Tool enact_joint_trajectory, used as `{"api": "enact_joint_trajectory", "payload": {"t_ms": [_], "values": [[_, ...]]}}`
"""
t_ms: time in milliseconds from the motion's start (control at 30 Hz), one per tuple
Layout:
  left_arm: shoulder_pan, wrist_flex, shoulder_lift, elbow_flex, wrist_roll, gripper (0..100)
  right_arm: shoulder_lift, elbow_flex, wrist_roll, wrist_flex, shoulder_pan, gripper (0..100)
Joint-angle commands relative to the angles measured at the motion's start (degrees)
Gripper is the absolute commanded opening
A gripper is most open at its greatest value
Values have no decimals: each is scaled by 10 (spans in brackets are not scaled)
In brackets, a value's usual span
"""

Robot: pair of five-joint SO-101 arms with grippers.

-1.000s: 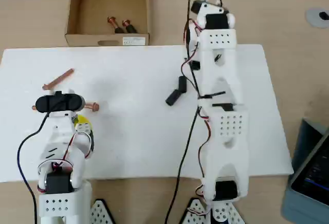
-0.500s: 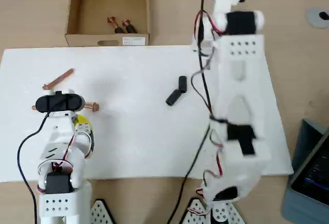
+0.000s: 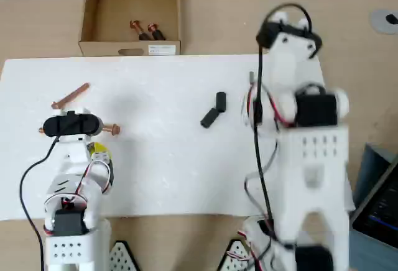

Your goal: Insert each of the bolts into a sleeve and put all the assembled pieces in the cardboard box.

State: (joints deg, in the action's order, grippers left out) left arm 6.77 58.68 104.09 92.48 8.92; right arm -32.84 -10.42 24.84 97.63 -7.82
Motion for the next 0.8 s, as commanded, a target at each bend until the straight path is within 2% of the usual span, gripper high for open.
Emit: {"api": "enact_joint_trajectory", "payload": {"t_ms": [0,133,267,567,667,767], "values": [[5,43,2,-69,-2,6,-117,-100,-7,-51,17,9],[5,70,-9,-121,-2,5,-207,-204,-7,-91,17,9],[6,69,-90,-184,14,2,-269,-280,-23,-123,18,9],[6,72,-436,-496,23,2,-333,-378,-57,-170,19,9],[6,107,-547,-602,25,2,-348,-398,-57,-184,19,9],[6,153,-652,-692,58,2,-365,-415,-56,-200,19,9]]}}
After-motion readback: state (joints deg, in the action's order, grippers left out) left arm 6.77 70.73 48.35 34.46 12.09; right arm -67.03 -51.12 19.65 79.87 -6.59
